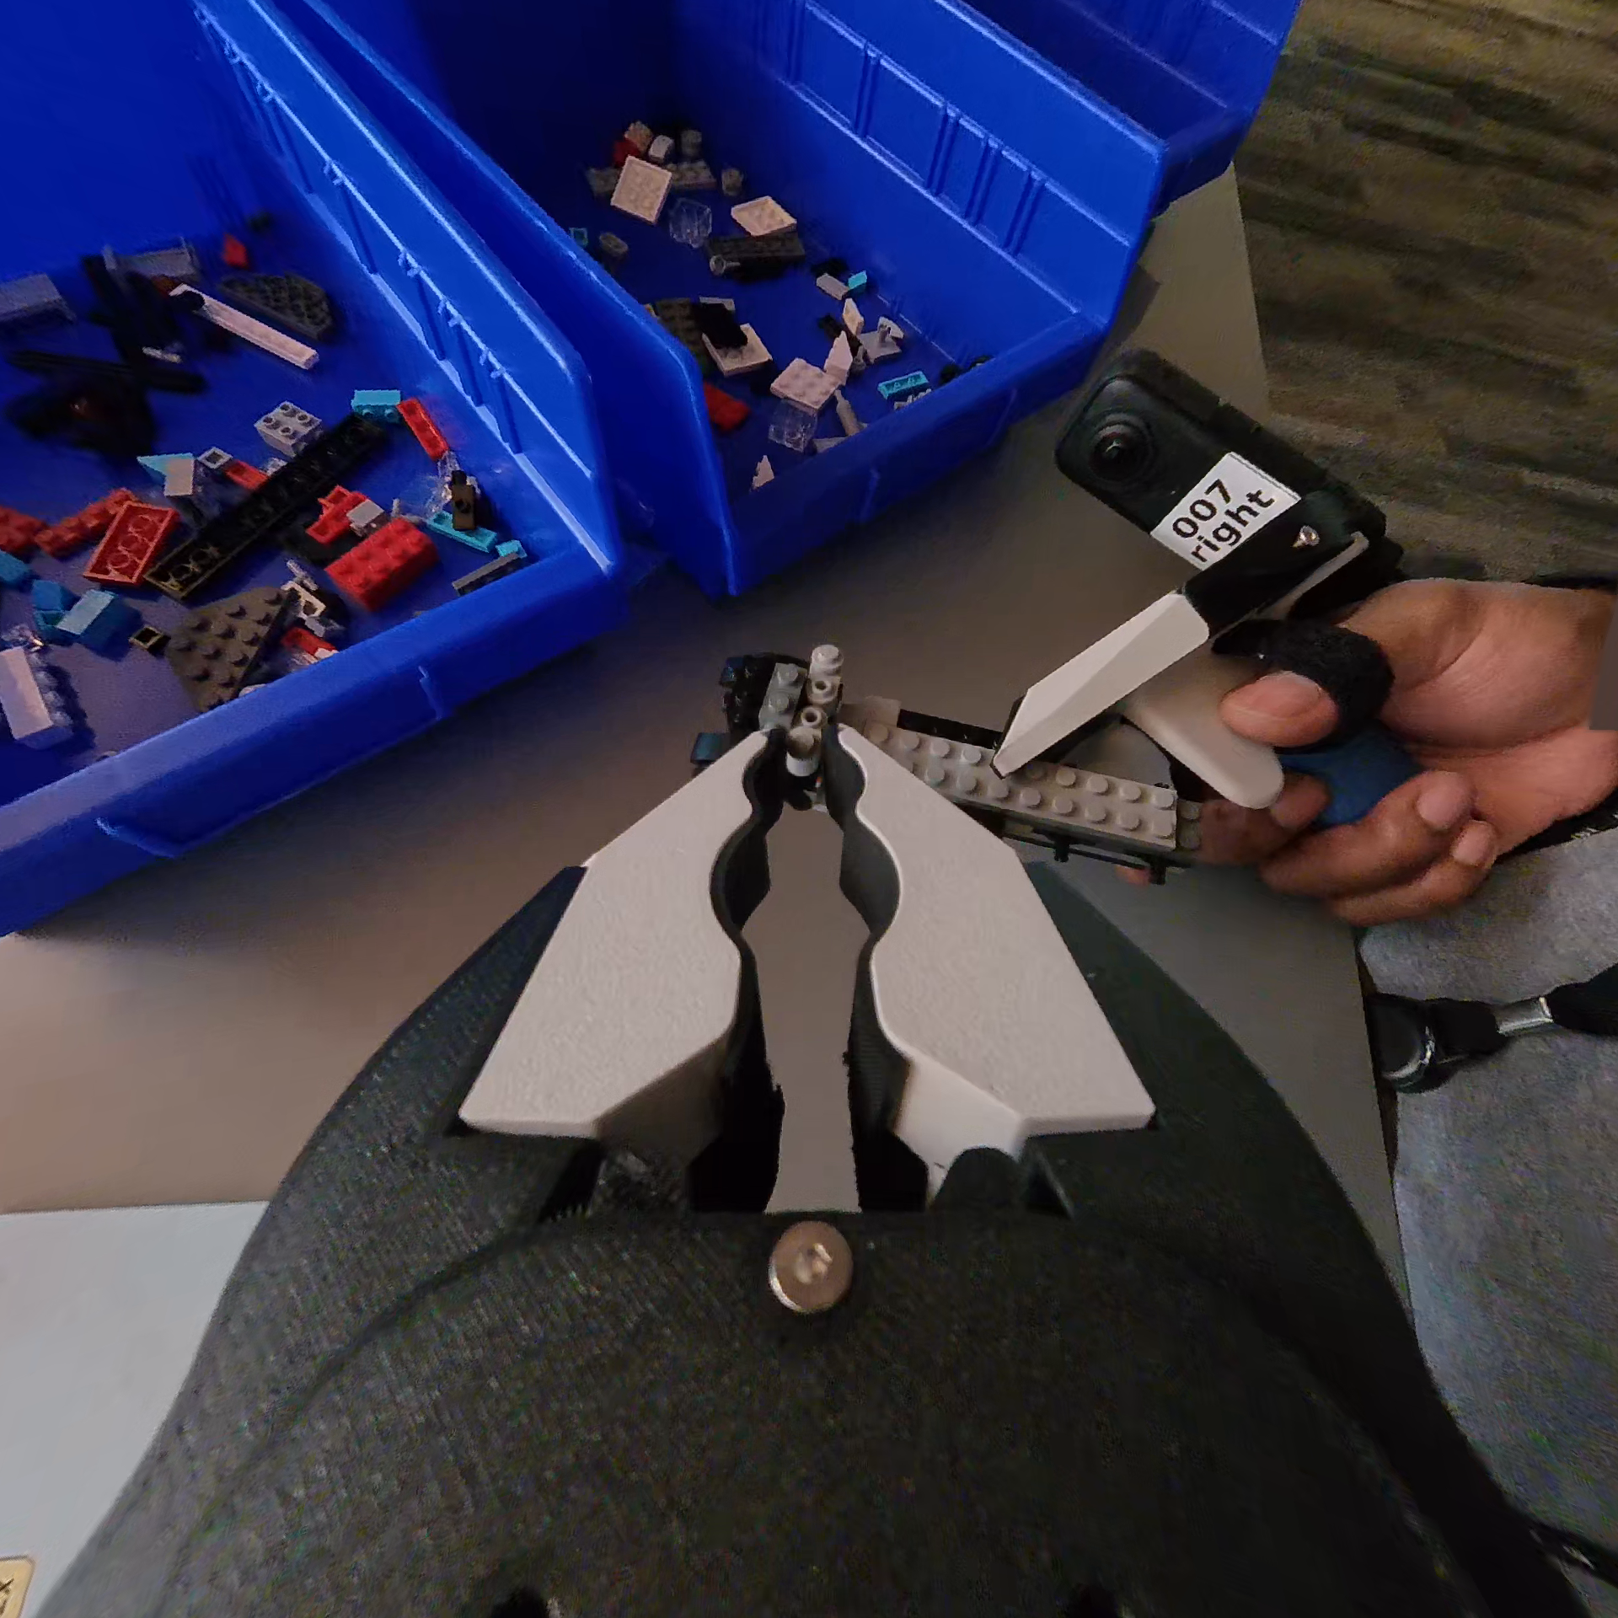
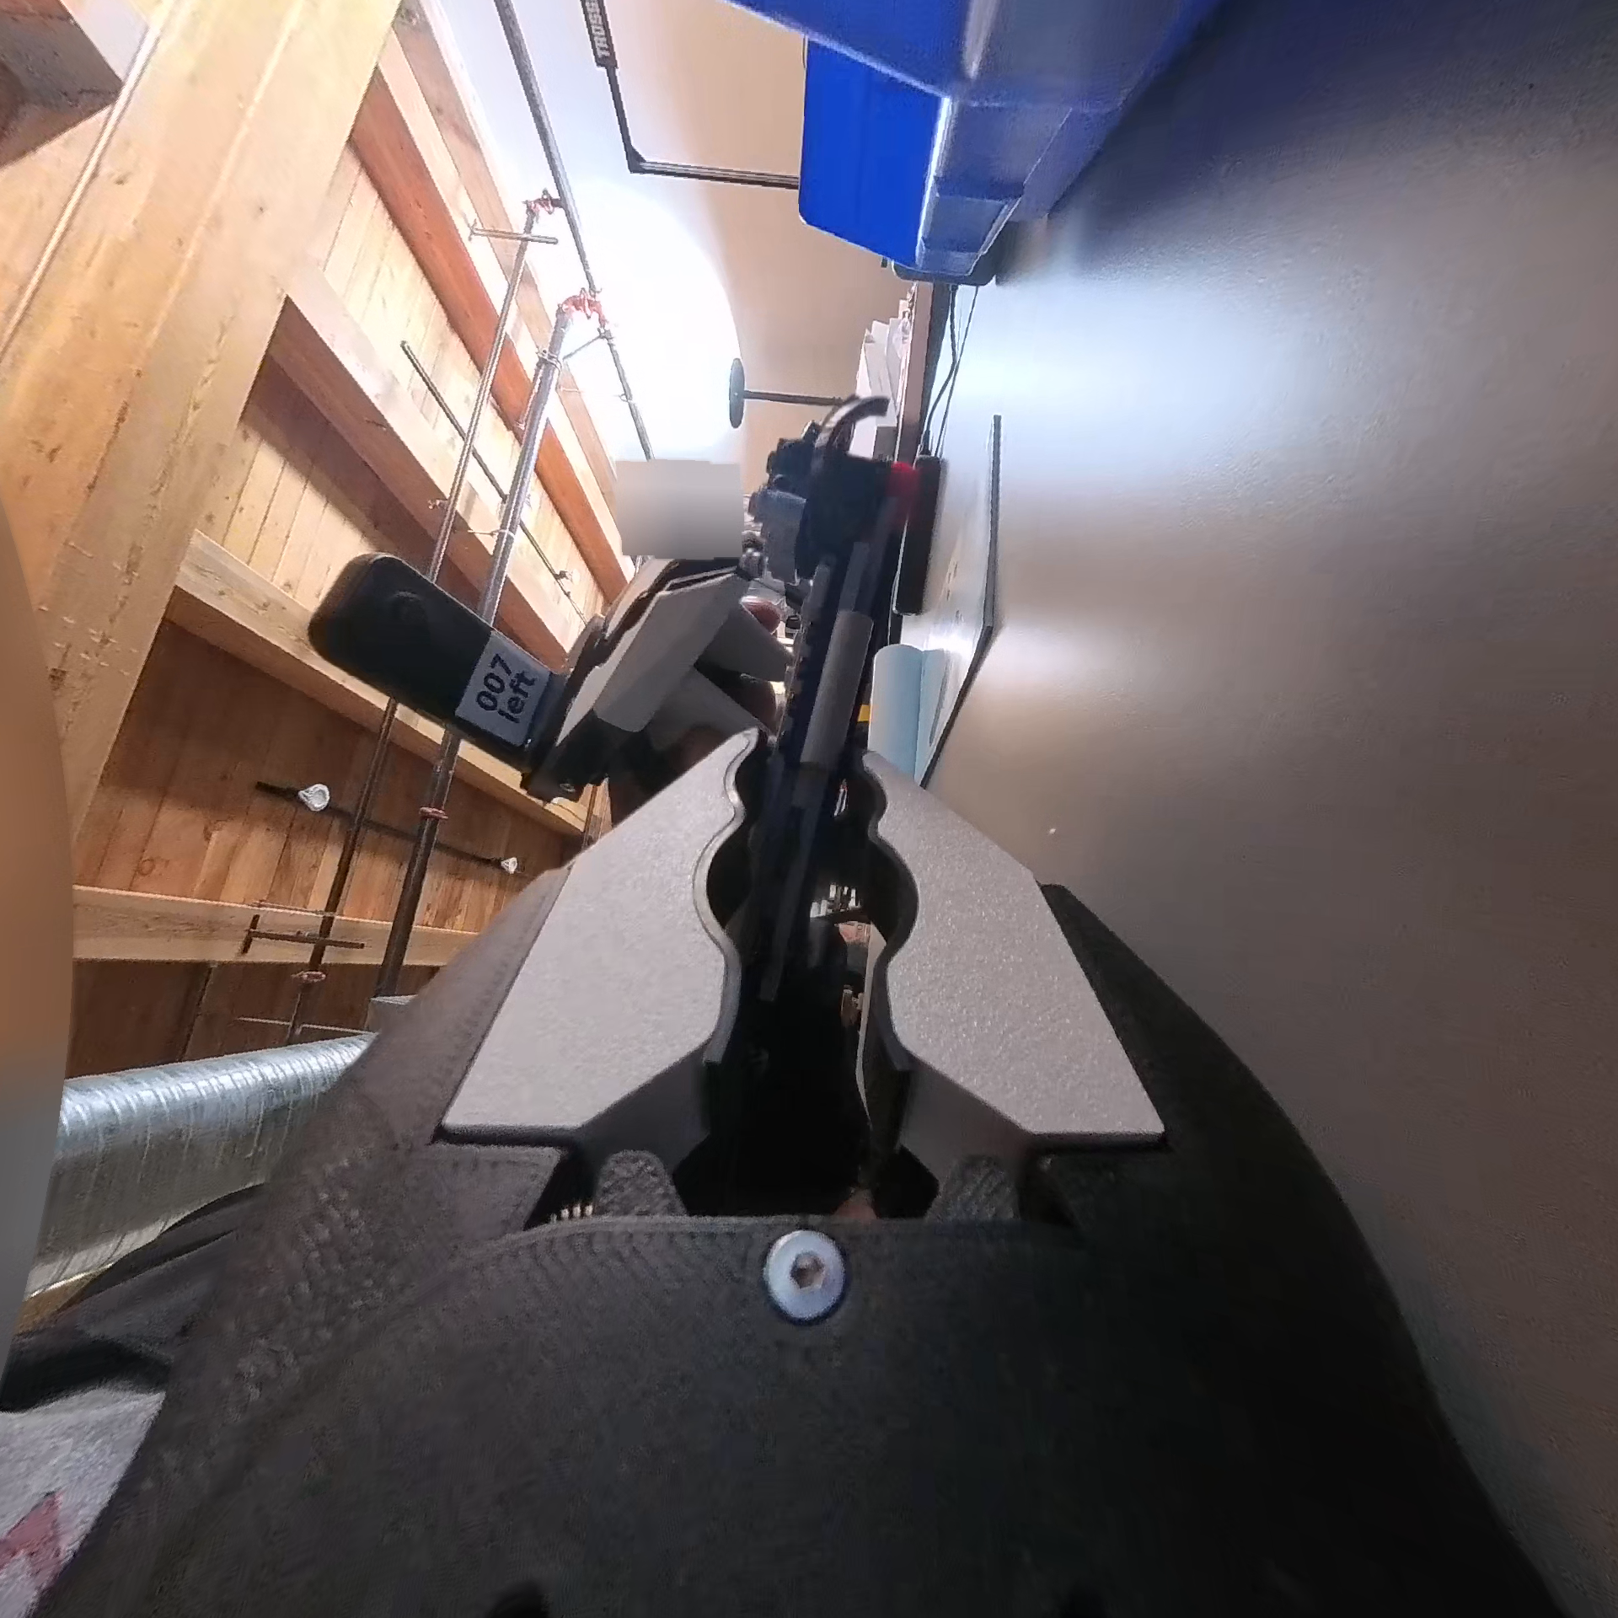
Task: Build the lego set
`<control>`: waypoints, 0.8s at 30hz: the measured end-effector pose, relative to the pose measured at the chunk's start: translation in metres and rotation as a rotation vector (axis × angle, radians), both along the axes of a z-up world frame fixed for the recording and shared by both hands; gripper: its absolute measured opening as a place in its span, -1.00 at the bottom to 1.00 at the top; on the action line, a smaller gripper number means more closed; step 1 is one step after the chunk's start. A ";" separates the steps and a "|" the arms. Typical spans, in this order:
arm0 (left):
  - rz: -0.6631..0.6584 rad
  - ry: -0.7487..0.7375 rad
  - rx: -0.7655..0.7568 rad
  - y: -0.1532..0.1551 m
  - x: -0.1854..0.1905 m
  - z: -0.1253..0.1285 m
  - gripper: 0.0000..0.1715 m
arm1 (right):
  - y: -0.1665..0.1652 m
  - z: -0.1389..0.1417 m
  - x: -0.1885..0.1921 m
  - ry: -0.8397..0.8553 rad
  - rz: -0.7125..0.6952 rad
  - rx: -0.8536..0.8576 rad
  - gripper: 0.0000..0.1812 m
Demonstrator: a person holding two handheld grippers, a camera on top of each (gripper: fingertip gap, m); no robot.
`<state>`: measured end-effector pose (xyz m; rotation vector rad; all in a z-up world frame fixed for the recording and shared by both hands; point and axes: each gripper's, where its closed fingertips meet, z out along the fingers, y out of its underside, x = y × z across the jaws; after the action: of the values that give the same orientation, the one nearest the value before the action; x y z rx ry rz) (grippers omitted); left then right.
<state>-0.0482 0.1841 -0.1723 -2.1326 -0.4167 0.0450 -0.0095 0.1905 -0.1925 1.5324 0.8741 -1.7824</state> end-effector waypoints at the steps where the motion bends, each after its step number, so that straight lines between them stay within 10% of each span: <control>1: 0.001 0.002 -0.001 0.000 0.000 0.000 -0.90 | 0.000 0.000 0.000 0.001 0.003 0.000 -0.80; 24: 0.000 -0.005 -0.026 0.002 0.002 -0.004 -0.87 | -0.003 0.002 0.003 0.008 0.026 -0.014 -0.80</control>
<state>-0.0463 0.1862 -0.1760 -2.1592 -0.4211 0.0447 -0.0060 0.1878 -0.1908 1.5000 0.8789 -1.7736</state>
